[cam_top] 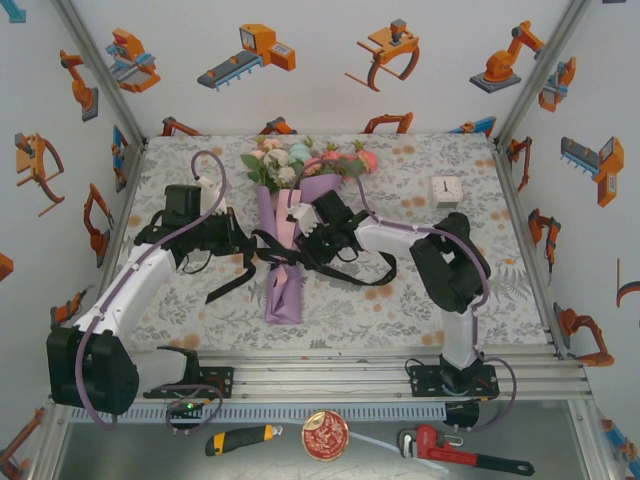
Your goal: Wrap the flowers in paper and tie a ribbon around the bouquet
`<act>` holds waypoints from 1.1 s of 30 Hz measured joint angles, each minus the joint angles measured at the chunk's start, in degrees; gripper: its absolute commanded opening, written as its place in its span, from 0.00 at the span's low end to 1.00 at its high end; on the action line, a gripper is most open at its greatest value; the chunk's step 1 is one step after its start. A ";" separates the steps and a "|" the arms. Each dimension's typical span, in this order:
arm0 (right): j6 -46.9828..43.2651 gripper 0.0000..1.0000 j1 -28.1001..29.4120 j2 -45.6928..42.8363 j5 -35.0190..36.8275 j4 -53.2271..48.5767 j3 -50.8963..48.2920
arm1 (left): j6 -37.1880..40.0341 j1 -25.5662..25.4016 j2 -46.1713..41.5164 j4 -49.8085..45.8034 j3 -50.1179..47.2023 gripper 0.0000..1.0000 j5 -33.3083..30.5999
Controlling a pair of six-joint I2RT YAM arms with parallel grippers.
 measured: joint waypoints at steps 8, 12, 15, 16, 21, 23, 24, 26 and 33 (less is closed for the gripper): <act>1.88 0.00 0.02 -1.25 -3.48 -0.04 0.00 | 0.00 0.00 -0.02 -0.13 0.00 0.00 -0.42; 2.69 0.00 0.70 -3.02 -5.20 -0.22 1.53 | -0.02 0.00 -0.02 -0.11 0.00 0.00 -0.44; 3.06 0.00 1.86 -3.28 -6.86 0.22 4.33 | -0.07 0.00 -0.02 0.09 0.00 0.00 -0.44; 3.13 0.00 2.51 -3.15 -7.19 0.09 5.77 | -0.07 0.00 -0.02 0.13 0.00 0.00 -0.44; 3.37 0.00 4.98 0.50 -7.93 -0.20 14.19 | -0.13 0.00 -0.02 0.13 0.02 0.00 -0.44; 3.65 0.12 5.53 2.12 -7.67 -0.48 16.39 | -0.26 0.00 -0.02 0.13 0.00 0.00 -0.46; 3.80 0.15 5.73 2.99 -7.15 -1.11 17.53 | -0.28 0.00 -0.02 0.13 0.00 0.00 -0.44; 3.87 0.15 5.75 3.85 -6.23 -2.29 18.58 | -0.48 0.00 -0.04 0.13 0.00 0.00 -0.46; 2.80 0.34 4.42 1.05 -5.35 -6.10 15.21 | -1.09 0.00 -1.46 0.22 -0.02 0.00 -0.44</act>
